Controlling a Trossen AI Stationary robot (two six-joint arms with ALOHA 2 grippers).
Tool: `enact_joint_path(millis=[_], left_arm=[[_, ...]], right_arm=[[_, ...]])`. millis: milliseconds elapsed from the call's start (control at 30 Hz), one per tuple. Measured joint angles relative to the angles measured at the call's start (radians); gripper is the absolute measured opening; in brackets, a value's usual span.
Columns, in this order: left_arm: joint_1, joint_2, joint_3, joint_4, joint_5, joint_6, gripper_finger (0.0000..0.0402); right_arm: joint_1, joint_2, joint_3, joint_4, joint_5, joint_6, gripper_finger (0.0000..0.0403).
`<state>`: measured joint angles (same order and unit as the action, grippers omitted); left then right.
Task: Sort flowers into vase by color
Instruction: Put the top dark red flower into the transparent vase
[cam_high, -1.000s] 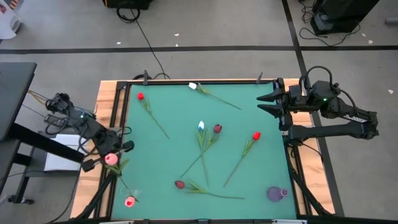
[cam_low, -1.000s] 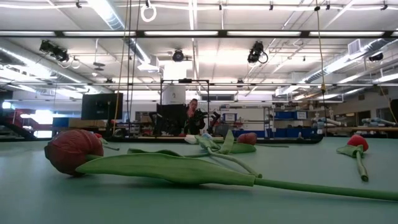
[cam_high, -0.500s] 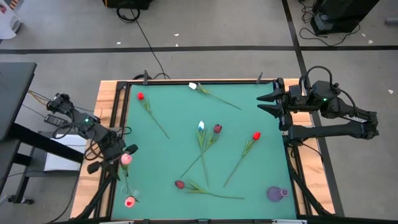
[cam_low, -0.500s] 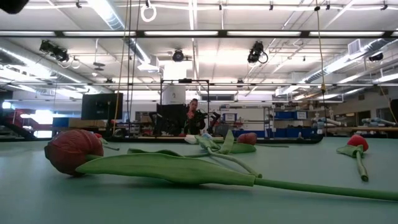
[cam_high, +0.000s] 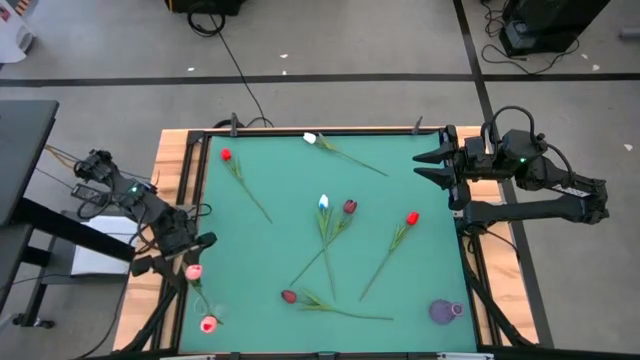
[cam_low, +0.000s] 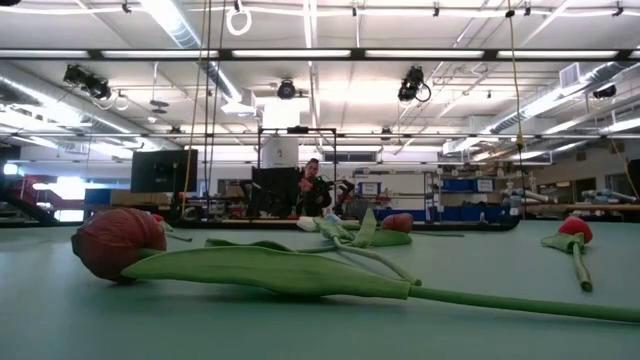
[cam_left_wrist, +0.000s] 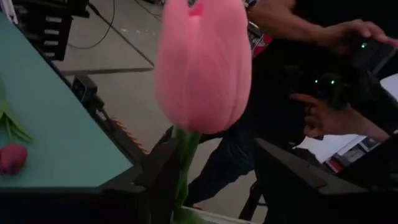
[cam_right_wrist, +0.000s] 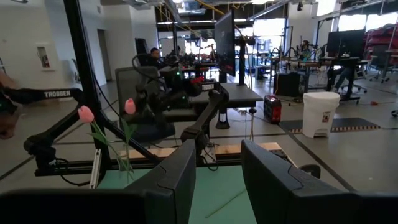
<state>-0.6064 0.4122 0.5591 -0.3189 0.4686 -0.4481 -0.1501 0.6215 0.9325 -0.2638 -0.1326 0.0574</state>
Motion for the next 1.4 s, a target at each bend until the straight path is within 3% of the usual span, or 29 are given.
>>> enact_joint_path(millis=[200,367,467,600,833,1067,1267,1400], left_arm=[[0.000,0.000,0.138,-0.134,-0.010,0.058,0.0197],[0.001,0.013,0.328,-0.392,-0.143,0.147,0.0184],[0.002,0.033,0.397,-0.459,-0.201,0.169,0.0181],[0.001,0.065,0.387,-0.438,-0.206,0.127,0.0180],[-0.023,0.126,0.230,-0.144,-0.115,-0.012,0.0182],[-0.034,0.167,0.275,-0.197,-0.062,-0.031,0.0205],[-0.034,0.190,0.319,-0.403,-0.134,0.257,0.0219],[-0.034,0.216,0.318,-0.388,-0.136,0.416,0.0220]], right_arm=[[0.000,0.000,0.000,0.000,0.000,0.000,0.0137],[0.000,0.000,0.000,0.000,0.000,0.000,0.0137],[0.000,0.000,0.000,0.000,0.000,0.000,0.0137],[0.000,0.000,0.000,0.000,0.000,0.000,0.0137],[0.000,0.000,0.000,0.000,0.000,0.000,0.0137],[0.000,0.000,0.000,0.000,0.000,0.000,0.0137],[0.000,0.000,0.000,0.000,0.000,0.000,0.0137],[0.000,0.000,0.000,0.000,0.000,0.000,0.0137]])
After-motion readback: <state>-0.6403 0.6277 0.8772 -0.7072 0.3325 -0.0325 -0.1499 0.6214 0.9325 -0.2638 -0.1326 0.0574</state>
